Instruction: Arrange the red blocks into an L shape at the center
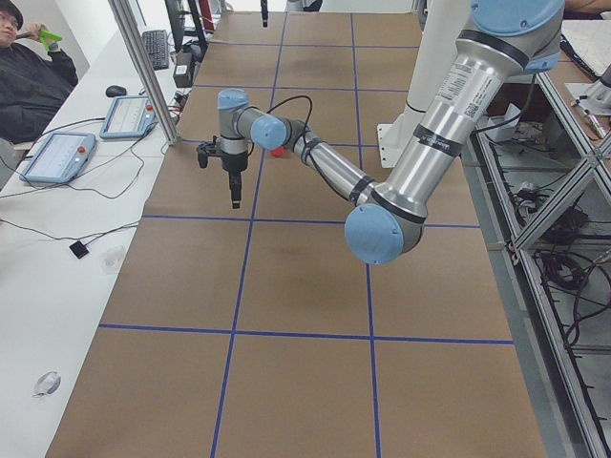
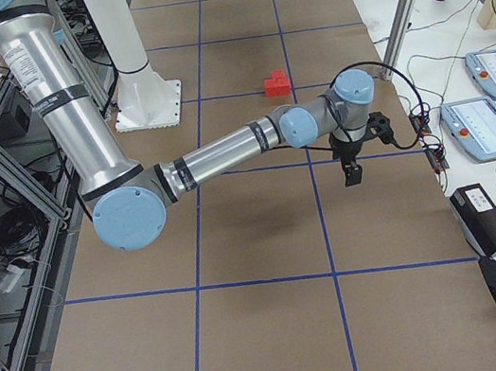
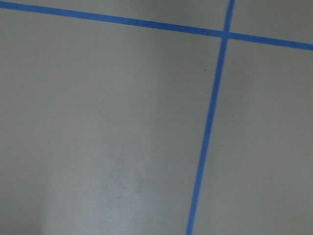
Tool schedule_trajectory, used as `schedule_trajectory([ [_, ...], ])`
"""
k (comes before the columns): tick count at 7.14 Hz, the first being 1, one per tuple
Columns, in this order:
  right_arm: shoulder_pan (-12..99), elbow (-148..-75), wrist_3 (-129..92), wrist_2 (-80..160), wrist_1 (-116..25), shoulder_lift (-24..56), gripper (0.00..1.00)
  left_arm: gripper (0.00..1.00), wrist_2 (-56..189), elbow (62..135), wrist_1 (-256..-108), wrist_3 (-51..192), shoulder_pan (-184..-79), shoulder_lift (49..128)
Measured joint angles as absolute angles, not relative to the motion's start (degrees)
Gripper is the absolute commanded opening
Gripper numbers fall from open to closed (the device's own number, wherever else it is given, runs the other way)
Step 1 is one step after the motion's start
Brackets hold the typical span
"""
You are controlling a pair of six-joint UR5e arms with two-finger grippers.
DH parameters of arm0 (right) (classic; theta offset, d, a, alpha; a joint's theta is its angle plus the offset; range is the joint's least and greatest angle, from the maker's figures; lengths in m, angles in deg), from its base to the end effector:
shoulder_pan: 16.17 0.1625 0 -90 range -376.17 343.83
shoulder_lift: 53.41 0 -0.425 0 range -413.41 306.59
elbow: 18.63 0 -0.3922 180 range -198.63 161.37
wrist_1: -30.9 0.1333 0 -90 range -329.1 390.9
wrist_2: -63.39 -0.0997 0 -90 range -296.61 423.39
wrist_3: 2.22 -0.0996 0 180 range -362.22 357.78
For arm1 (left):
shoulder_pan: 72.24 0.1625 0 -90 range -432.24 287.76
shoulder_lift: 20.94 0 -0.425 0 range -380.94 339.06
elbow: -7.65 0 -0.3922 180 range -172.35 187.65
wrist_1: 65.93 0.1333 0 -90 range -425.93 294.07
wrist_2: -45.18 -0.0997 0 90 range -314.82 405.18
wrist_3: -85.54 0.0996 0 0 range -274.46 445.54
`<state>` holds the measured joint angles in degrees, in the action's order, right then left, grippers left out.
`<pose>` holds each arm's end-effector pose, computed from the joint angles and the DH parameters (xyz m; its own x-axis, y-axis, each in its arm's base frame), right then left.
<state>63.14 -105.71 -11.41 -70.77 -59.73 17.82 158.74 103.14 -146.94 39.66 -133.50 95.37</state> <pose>-0.0539 -0.6299 0.5006 0.6910 -0.1573 0.7055 0.0695 0.9860 0.1518 0.2301 -0.6140 0.3823 0.8258 -0.1788 -0.5348 0.2149 0.9766 0.0054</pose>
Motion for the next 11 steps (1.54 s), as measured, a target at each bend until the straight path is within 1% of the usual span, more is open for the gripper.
schedule_trajectory([
  [1, 66.90, -104.67, -5.31, -72.23, -62.05, 19.22, 0.99, 1.00, 161.61, 102.81, -150.45, 48.14, -137.75, 91.65],
  [3, 72.08, -105.07, 1.32, -72.85, -68.42, 20.89, 0.99, 1.00, 165.38, 100.97, -154.95, 62.78, -145.46, 86.51],
  [6, 73.46, -106.27, 2.55, -72.31, -68.43, 23.79, 0.99, 1.00, 171.57, 100.08, -155.99, 90.57, -157.01, 78.54],
  [8, 74.21, -106.60, 2.70, -72.78, -68.27, 25.47, 0.99, 1.00, 173.68, 99.94, -156.51, 100.33, -160.60, 74.74],
  [10, 76.17, -108.93, 2.89, -72.77, -68.47, 28.07, 0.99, 1.00, 173.72, 97.42, -157.60, 101.64, -161.12, 72.99],
  [11, 76.49, -110.53, 2.92, -72.51, -68.45, 30.12, 0.99, 1.00, 173.86, 97.30, -157.64, 100.08, -161.19, 72.69],
])
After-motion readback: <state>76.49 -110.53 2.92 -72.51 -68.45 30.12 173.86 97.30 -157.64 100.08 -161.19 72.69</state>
